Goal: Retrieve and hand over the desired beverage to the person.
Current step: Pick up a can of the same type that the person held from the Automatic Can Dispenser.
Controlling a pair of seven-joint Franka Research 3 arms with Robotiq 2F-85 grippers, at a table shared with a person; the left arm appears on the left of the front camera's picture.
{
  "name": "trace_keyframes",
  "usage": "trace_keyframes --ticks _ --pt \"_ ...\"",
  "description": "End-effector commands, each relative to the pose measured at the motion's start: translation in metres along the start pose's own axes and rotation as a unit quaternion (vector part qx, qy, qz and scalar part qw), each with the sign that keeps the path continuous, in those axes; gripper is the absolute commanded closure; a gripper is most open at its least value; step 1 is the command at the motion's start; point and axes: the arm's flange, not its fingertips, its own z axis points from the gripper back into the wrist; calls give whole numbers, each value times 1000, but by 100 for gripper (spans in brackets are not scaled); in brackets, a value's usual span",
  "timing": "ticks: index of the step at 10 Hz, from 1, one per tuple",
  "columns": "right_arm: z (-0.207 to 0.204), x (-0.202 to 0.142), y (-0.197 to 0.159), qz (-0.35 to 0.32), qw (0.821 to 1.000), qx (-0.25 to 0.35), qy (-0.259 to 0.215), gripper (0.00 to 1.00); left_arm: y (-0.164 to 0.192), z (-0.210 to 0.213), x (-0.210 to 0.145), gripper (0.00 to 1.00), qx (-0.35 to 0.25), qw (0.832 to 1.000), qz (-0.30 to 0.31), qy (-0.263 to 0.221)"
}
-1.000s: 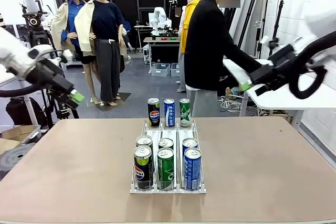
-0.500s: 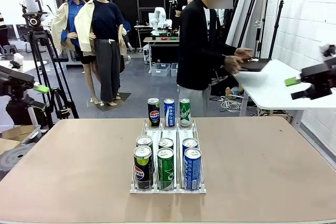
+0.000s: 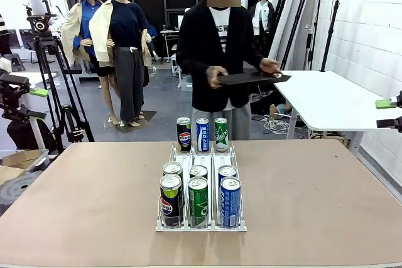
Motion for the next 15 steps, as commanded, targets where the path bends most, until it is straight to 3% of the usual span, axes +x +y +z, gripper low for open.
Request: trace_keyframes --ticks 1,3,4,5,15 --pt "-2 -2 -2 15 999 36 -20 0 -8 1 7 0 -13 1000 2 -1" --pt "-2 -1 -1 28 998 54 -23 0 -5 1 6 0 -11 1000 -5 -2" --pt "3 -1 0 5 1000 23 -15 0 -5 2 4 0 -5 999 -36 -6" --pt "3 -1 0 5 1000 23 -15 0 -5 -1 4 0 -2 1000 -6 1" --pt "3 -1 0 5 1000 23 -15 0 -5 -1 4 0 -2 1000 -6 1"
